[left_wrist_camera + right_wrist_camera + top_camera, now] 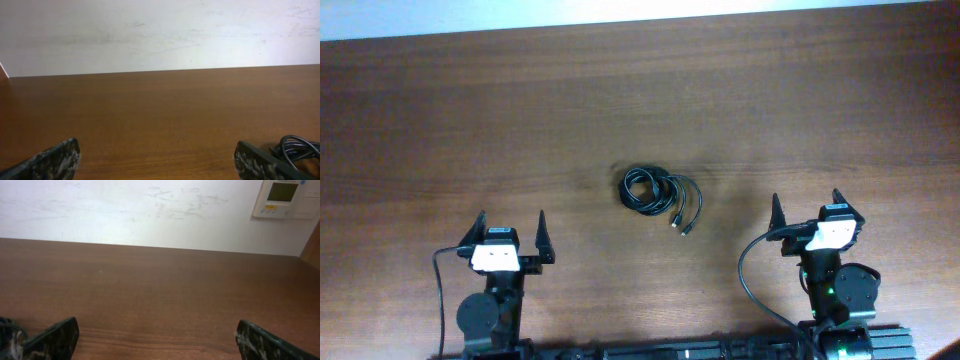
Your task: Untangle cables
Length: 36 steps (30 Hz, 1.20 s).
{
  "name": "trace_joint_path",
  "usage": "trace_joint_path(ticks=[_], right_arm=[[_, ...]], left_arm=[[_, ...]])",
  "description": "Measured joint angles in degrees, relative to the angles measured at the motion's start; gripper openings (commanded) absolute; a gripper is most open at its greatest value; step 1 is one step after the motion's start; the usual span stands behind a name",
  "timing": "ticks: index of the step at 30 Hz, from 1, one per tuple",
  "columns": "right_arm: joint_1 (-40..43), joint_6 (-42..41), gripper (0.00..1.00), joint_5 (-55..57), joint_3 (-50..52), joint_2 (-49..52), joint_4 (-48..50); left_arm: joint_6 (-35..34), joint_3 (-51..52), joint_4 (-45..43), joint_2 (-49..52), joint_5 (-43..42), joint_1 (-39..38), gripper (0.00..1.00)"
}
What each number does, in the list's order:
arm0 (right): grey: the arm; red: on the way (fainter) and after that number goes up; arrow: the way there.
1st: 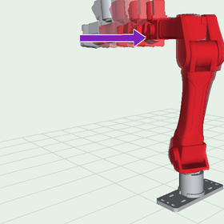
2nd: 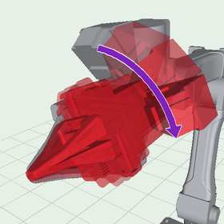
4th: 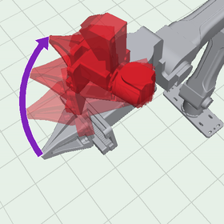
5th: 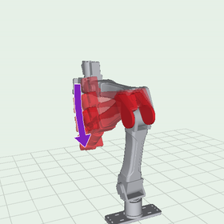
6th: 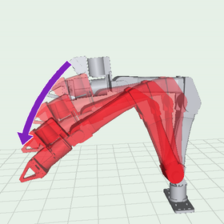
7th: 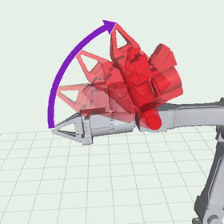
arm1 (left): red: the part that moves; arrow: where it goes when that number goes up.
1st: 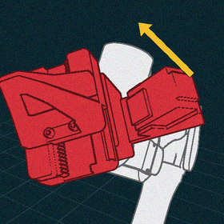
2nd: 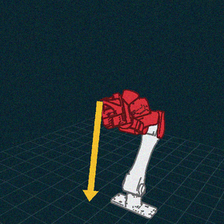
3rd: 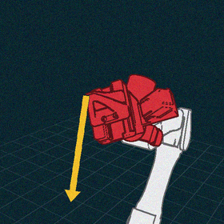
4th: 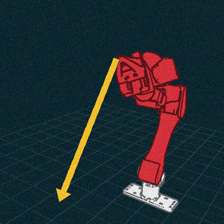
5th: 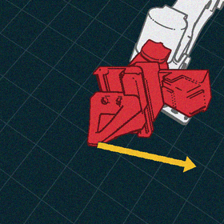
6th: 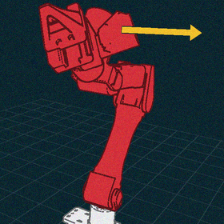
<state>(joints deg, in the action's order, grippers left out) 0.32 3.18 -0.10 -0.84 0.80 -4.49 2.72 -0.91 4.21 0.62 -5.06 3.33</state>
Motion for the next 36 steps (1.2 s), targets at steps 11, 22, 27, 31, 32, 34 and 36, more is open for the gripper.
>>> trace_joint_path(ticks=[11, 22, 27, 31, 32, 34, 36], right_arm=[[0.0, 0.02, 0.99, 0.0, 0.0, 0.0, 0.0], [0.0, 0.02, 0.99, 0.0, 0.0, 0.0, 0.0], [0.0, 0.04, 0.99, 0.0, 0.0, 0.0, 0.0], [0.0, 0.02, 0.99, 0.0, 0.0, 0.0, 0.0], [0.0, 0.04, 0.99, 0.0, 0.0, 0.0, 0.0], [0.0, 0.02, 0.99, 0.0, 0.0, 0.0, 0.0], [0.0, 0.02, 0.99, 0.0, 0.0, 0.0, 0.0]], left_arm=[[0.0, 0.0, 0.02, 0.0, 0.0, 0.0, 0.99], [0.0, 0.0, 0.02, 0.02, 0.0, 0.0, 0.99], [0.0, 0.0, 0.02, 0.0, 0.0, 0.0, 0.99], [0.02, 0.02, -0.33, 0.02, 0.0, 0.0, 0.99], [0.02, 0.04, -0.17, 0.02, 0.0, 0.0, 0.99], [0.02, 0.04, -0.17, 0.02, 0.04, 0.0, 0.99], [0.0, 0.04, -0.46, 0.02, -0.52, 0.0, 0.99]])
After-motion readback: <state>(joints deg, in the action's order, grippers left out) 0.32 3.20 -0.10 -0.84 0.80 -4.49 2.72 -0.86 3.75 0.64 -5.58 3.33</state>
